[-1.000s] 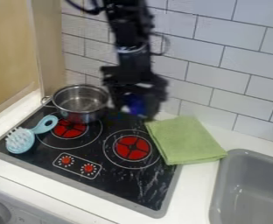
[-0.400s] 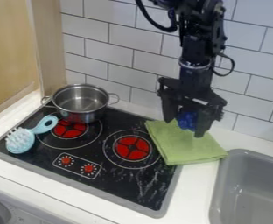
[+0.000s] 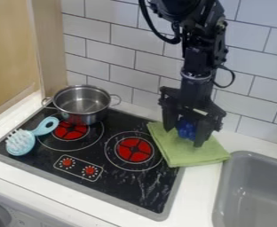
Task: Move grapes to the top of the green tablecloth
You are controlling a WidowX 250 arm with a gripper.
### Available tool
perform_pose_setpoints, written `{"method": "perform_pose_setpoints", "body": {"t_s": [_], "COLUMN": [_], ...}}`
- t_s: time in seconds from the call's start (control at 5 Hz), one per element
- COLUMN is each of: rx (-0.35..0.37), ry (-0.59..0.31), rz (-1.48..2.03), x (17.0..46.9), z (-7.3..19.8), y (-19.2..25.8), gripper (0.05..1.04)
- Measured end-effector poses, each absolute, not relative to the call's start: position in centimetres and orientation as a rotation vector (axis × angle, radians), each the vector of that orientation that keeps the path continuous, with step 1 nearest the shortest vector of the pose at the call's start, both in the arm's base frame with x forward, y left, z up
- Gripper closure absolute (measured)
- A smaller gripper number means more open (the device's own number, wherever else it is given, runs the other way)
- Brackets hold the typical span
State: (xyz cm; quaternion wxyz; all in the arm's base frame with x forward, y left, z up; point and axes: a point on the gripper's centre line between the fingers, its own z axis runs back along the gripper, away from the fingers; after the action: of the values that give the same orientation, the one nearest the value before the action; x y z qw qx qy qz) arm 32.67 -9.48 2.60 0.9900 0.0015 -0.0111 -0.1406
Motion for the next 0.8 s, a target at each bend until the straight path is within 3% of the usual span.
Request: {"method": "perform_pose_setpoints", "body": {"t_s": [0.4,0.8], "rx": [0.004,0.028], "ry": [0.001,-0.021], "rz": [-0.260,-0.219], "x": [32.60,33.03], "z": [1.56,1.11], "y": [-9.18,-8.63], "gripper": [0.268,0.151]}}
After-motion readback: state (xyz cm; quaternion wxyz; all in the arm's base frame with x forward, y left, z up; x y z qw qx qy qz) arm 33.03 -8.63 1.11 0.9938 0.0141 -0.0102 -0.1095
